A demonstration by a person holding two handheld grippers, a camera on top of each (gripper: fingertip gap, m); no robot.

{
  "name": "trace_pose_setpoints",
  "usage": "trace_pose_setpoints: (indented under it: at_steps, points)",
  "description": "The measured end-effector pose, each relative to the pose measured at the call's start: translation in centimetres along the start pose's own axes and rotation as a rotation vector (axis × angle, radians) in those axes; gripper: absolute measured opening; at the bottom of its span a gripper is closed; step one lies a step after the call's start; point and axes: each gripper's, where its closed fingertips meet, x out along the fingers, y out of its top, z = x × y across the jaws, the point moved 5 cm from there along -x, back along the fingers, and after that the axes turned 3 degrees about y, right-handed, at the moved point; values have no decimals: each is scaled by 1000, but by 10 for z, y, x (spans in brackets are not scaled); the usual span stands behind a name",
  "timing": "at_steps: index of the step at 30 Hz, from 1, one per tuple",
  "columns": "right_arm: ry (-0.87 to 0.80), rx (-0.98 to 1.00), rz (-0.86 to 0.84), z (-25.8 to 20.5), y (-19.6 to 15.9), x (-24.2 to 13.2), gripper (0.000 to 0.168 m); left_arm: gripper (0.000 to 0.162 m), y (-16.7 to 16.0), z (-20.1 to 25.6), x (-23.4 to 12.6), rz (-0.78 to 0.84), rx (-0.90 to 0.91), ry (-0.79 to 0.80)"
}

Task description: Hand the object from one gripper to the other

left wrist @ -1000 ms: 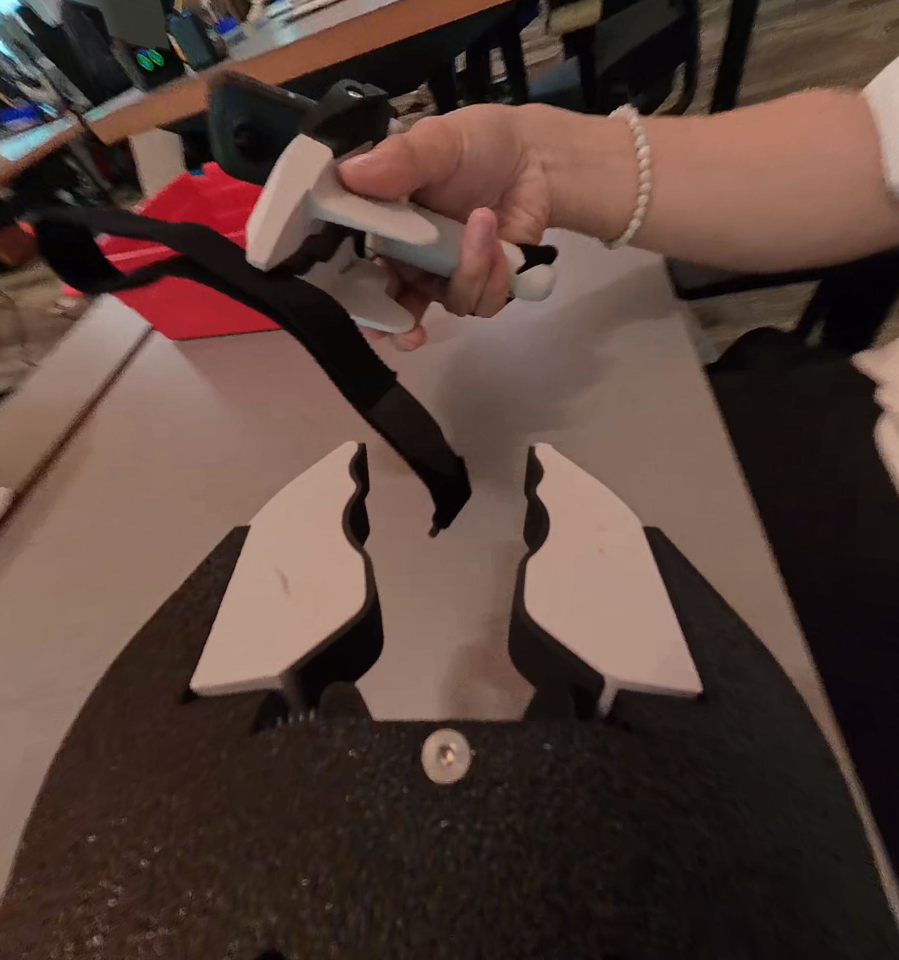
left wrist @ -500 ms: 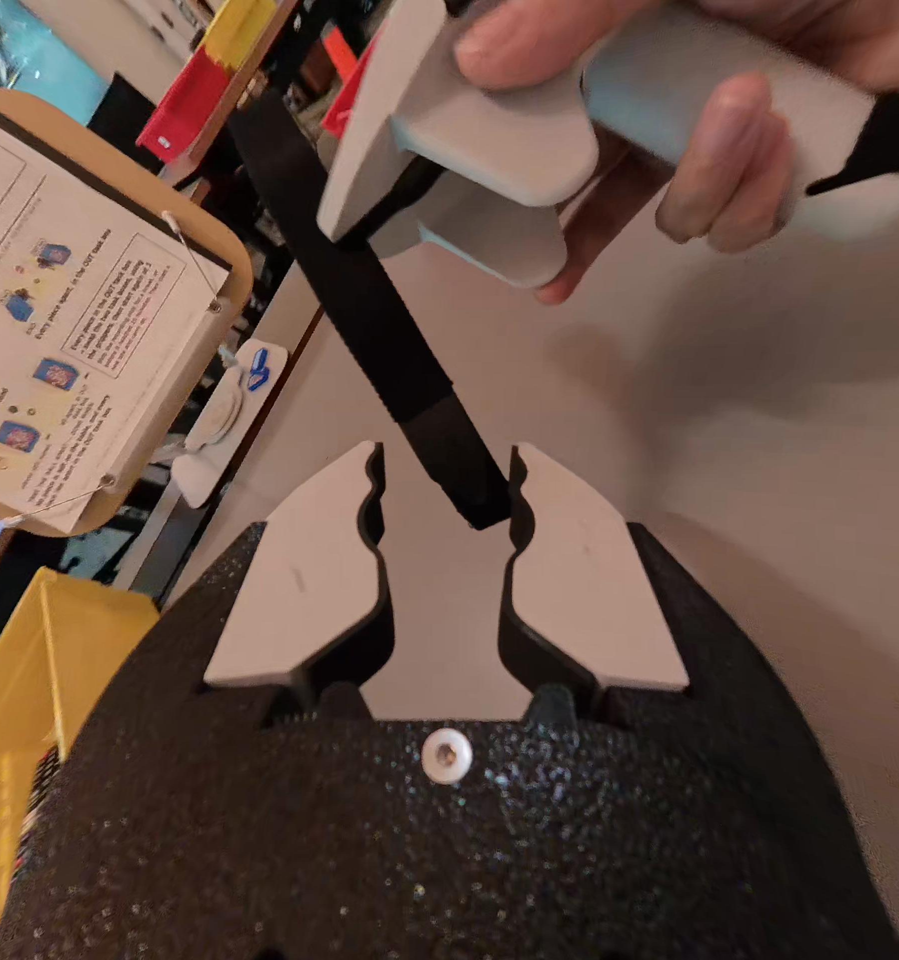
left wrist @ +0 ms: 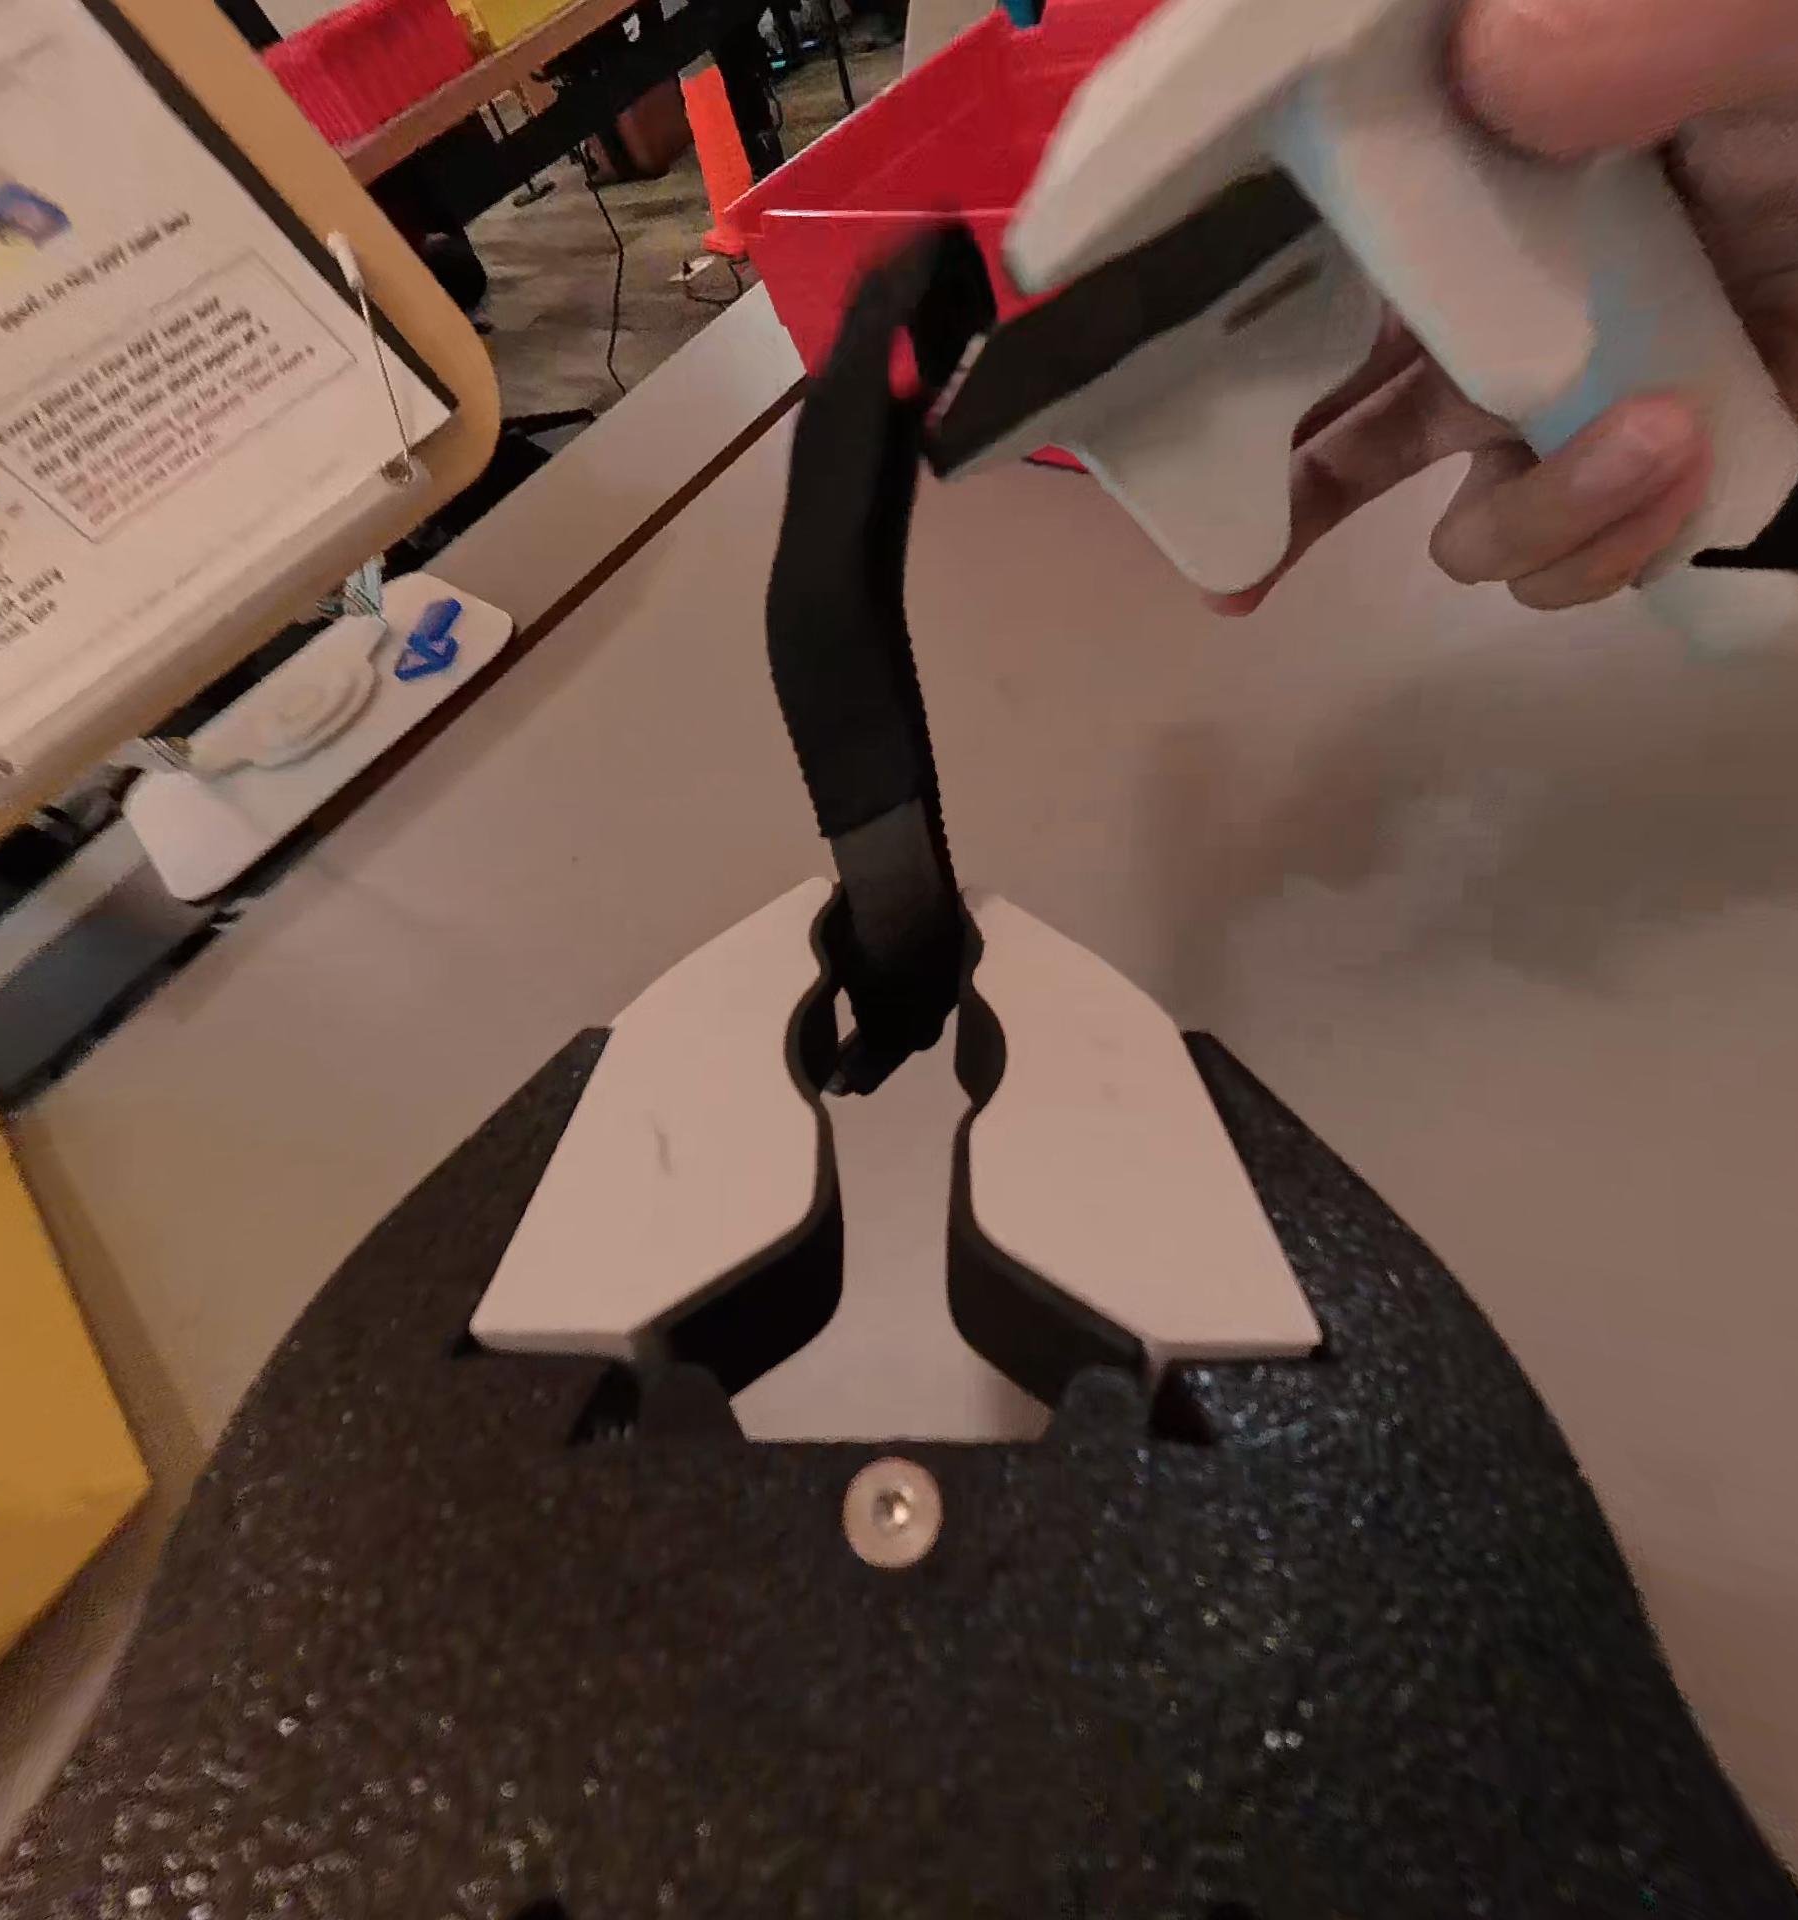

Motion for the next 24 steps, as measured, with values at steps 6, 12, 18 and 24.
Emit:
trace_pose_setpoints:
  at_steps: [6, 12, 18, 24]
  points:
    - [-130, -200, -59, 5, 4, -12, 68, 16, -1, -23, -15, 74, -335, -148]
    - [-118, -269, 4, 5, 14, -17, 70, 15, -1, -32, -23, 73, -447, -175]
    - [-462, -686, -85, 1, 22, -25, 87, 15, -4, -30, -28, -44, -397, -126]
    - [-539, -855, -289, 5, -3, -4, 92, 15, -5, -19, -27, -117, -363, -159]
